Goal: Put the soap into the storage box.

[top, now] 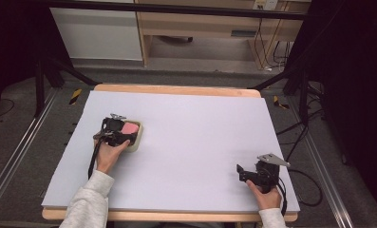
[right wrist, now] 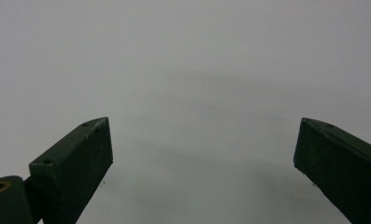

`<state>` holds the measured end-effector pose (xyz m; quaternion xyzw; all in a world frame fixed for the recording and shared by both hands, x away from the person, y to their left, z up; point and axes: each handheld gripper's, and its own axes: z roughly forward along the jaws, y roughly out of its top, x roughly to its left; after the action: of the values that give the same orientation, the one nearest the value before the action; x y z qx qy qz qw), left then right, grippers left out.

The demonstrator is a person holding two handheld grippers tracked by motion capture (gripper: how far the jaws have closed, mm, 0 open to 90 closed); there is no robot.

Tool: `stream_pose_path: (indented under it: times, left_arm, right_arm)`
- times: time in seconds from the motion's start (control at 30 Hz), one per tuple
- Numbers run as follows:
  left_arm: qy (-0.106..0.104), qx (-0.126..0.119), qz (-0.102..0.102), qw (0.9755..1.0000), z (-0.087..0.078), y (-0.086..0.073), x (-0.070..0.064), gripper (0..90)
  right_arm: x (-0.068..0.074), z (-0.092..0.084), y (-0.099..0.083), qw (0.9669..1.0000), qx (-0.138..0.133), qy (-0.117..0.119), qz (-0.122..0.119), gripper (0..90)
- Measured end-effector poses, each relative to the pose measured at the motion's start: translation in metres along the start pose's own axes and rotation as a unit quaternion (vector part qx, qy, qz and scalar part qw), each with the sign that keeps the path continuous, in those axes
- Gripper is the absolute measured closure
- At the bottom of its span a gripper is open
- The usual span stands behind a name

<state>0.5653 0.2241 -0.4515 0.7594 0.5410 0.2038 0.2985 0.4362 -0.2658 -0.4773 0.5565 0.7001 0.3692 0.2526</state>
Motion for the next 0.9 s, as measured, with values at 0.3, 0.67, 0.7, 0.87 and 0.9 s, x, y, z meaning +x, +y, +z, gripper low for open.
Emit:
stream_pose_path:
  times: [0.3,0.67,0.7,0.87,0.9]
  left_arm:
    - [-0.008,-0.031,-0.006,0.9995,-0.017,0.002,0.002,32.3]
    - [-0.037,-0.066,0.008,0.9971,-0.042,-0.004,-0.004,29.7]
    - [-0.040,-0.068,0.007,0.9968,-0.044,-0.005,-0.005,29.7]
    - [-0.041,-0.081,0.017,0.9957,-0.056,-0.018,-0.008,29.4]
    - [-0.042,-0.082,0.019,0.9956,-0.058,-0.021,-0.008,29.1]
  right_arm:
    - [0.000,0.000,0.000,1.0000,-0.002,0.001,-0.001,4.9]
    - [-0.001,0.000,0.000,1.0000,-0.004,-0.001,0.001,4.9]
    - [-0.001,0.000,-0.001,1.0000,-0.004,-0.001,0.002,4.9]
    - [-0.002,-0.001,-0.001,1.0000,-0.004,0.000,0.001,4.8]
    - [-0.002,-0.001,-0.001,1.0000,-0.004,-0.001,0.002,4.8]
